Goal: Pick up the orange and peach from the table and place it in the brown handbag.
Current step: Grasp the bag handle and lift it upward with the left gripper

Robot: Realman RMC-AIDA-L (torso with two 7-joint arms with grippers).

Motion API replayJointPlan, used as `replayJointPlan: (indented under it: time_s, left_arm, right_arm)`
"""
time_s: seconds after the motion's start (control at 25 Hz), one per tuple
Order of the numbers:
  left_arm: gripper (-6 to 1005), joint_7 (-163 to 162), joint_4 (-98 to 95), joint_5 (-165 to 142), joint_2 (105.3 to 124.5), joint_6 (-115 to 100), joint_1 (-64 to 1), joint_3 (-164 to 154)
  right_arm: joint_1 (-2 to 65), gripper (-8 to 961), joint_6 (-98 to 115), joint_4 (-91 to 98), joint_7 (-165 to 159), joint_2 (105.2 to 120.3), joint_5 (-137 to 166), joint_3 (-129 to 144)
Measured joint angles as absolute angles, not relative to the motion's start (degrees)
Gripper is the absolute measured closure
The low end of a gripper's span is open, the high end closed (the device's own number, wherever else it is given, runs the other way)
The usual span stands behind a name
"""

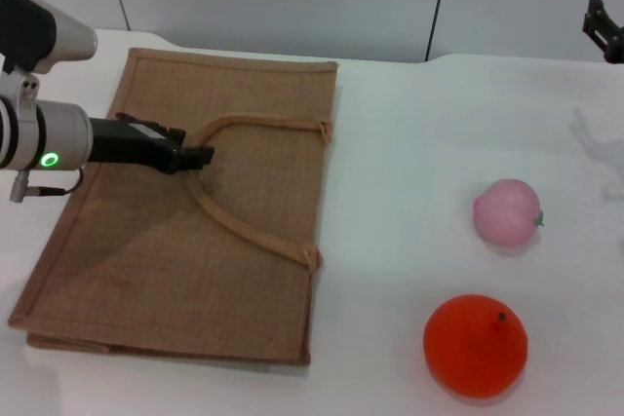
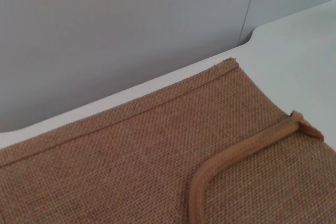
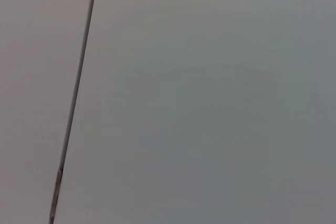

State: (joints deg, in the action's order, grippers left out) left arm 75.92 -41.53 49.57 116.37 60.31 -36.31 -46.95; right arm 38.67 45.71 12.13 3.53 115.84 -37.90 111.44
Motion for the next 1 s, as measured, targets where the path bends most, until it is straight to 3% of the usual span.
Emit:
replayJointPlan:
  time_s: [0.76, 1.0]
  left_arm:
    - [453, 75.6, -37.2, 46.7, 116.26, 57.3, -37.4, -46.5]
    - [503, 75.6, -37.2, 46.6, 116.3, 57.2, -37.7, -46.5]
  right_arm:
    - [38.9, 77, 44.9, 12.2, 3.5, 115.93, -37.9, 111.4]
    - [39.2, 77, 44.3, 12.2, 3.5, 115.93, -37.9, 111.4]
